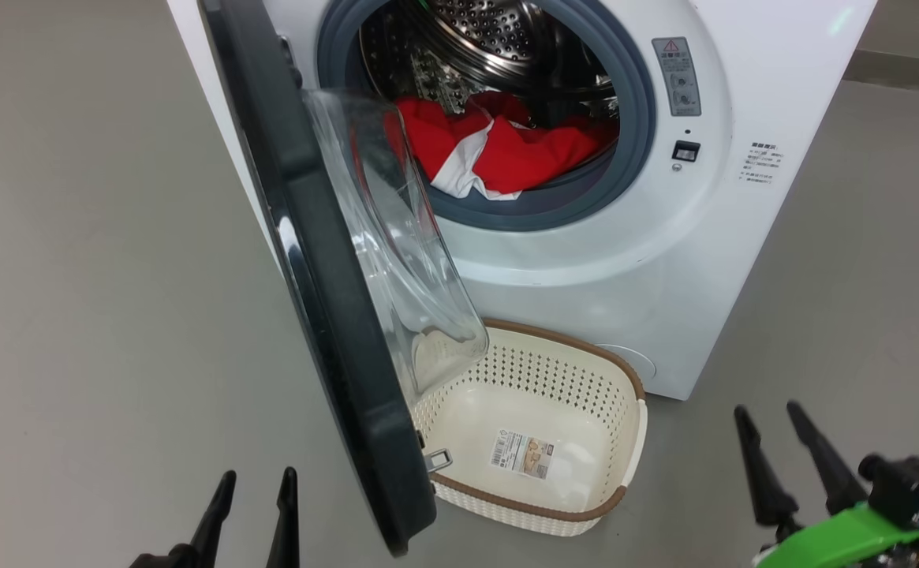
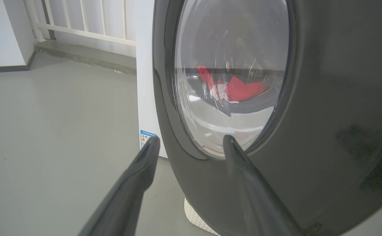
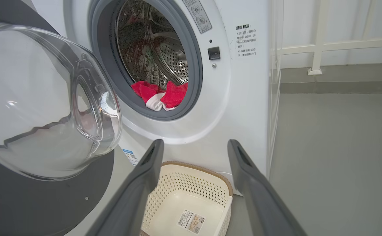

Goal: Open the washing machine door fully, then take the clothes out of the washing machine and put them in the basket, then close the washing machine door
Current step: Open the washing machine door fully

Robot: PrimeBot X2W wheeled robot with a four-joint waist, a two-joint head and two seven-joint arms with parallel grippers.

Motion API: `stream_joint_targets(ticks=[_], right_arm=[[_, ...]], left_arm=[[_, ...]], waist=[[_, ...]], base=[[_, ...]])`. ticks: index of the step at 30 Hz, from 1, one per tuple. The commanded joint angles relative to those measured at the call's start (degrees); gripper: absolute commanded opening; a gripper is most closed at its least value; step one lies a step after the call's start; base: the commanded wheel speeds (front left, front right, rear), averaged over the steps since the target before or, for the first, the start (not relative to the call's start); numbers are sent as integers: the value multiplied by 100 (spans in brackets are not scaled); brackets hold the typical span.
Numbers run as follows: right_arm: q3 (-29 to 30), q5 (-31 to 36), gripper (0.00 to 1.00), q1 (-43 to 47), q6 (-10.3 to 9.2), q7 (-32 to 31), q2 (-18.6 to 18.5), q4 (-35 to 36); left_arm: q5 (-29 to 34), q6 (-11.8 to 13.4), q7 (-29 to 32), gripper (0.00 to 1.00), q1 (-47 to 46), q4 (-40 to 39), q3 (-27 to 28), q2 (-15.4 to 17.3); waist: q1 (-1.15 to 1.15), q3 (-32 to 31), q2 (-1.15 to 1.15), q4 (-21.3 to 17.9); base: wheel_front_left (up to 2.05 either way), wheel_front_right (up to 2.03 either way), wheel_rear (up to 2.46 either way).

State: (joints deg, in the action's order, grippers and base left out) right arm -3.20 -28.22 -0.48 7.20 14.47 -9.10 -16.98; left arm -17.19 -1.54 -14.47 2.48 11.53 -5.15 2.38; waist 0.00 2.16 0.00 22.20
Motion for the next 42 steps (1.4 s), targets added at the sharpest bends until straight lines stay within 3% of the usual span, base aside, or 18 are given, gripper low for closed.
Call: stream_joint_targets(ticks=[1,18,19,20,21,22,27,33,38,42], right_arm=[[-45,169,100,90,29,52,37,85],[-93,406,100,236,29,52,158,73],[-92,406,100,238,29,52,157,88],[-97,400,100,239,29,52,156,110],[-97,400,100,239,29,52,156,110],[-108,397,100,241,29,52,149,129],[-102,388,100,242,29,52,143,176],[-110,393,100,261,29,52,121,184],[-125,369,100,214,29,52,116,174],[-146,352,100,168,29,52,122,160]], left_arm=[[39,-25,-53,100,-105,-113,185,50],[46,-39,-53,100,-51,-102,137,50],[43,-44,-53,76,-51,-96,131,50],[41,-50,-53,25,-53,-88,127,50],[41,-50,-53,25,-53,-88,127,50],[50,-56,-53,0,-63,-102,131,50],[-182,6,-53,0,-173,-577,395,50],[-256,38,-53,0,-432,-1804,582,50],[-236,36,-53,0,-596,-2868,135,50],[-418,-42,-53,0,-532,-3285,-659,50]], waist=[[0,-17,0,14],[0,-94,0,18],[0,-96,0,21],[0,-98,0,25],[0,-98,0,25],[0,-100,0,29],[0,-94,0,33],[0,-79,0,42],[0,-46,0,19],[0,-38,0,-18]], base=[[0,0,0],[0,0,0],[0,0,0],[0,0,0],[0,0,0],[0,0,0],[0,0,0],[0,0,0],[0,0,0],[0,0,0]])
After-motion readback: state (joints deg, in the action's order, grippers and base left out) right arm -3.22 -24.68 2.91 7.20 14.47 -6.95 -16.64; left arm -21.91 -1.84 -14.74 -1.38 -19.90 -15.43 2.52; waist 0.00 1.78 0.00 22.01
